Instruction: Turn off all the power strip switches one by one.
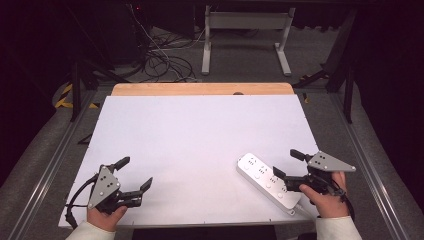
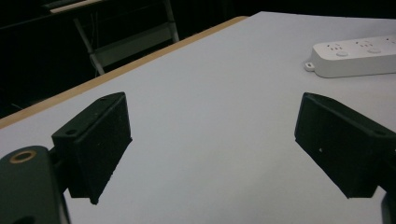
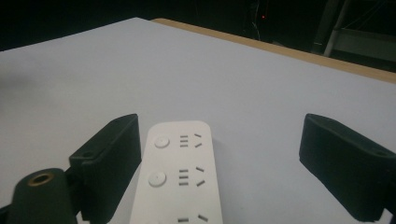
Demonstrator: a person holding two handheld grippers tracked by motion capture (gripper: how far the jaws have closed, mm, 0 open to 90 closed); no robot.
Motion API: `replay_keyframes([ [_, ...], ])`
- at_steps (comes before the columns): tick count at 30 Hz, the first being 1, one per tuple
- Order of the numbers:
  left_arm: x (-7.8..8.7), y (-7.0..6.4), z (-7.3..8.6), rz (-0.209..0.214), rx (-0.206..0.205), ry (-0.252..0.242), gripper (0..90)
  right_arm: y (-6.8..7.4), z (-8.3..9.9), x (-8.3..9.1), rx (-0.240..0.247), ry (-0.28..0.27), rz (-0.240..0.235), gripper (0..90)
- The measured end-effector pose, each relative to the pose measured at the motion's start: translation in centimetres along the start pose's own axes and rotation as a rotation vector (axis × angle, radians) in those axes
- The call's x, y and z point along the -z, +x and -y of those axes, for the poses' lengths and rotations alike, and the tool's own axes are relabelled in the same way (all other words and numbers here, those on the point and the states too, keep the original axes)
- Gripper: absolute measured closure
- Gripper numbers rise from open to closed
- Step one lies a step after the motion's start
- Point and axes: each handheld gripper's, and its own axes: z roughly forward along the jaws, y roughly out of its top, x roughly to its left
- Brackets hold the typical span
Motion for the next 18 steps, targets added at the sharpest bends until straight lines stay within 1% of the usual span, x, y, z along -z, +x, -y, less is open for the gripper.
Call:
replay_keyframes([
  [1,0.0,0.0,0.1,0.003,0.012,0.0,11.1,-0.2,0.4,0.1,-0.004,-0.005,0.008,12.5],
  [4,-0.1,0.1,0.1,0.009,0.022,-0.001,10.7,-0.9,1.8,0.5,-0.021,-0.019,0.013,11.9],
  [6,0.0,0.3,0.3,0.019,0.037,-0.001,10.7,-1.1,2.6,0.7,-0.037,-0.009,0.014,11.1],
  [7,0.0,0.4,0.4,0.027,0.051,-0.002,10.4,-1.1,3.0,0.8,-0.04,-0.001,0.008,10.9],
  [8,0.1,0.5,0.6,0.027,0.055,0.001,10.4,-1.1,3.3,0.8,-0.038,0.002,0.0,10.9],
  [12,0.4,0.8,1.0,-0.012,0.028,0.003,10.9,-1.1,3.9,1.1,-0.022,0.006,-0.011,10.6],
  [13,0.5,0.8,1.1,-0.012,0.032,-0.003,10.9,-1.1,3.9,1.2,-0.018,0.006,-0.009,10.5],
  [15,0.4,0.7,1.1,-0.012,0.025,-0.009,10.9,-1.2,3.9,1.2,-0.013,0.009,-0.002,10.5],
  [18,0.1,0.5,1.2,-0.011,-0.007,0.006,10.5,-1.1,3.8,1.2,0.003,0.007,-0.007,10.5],
])
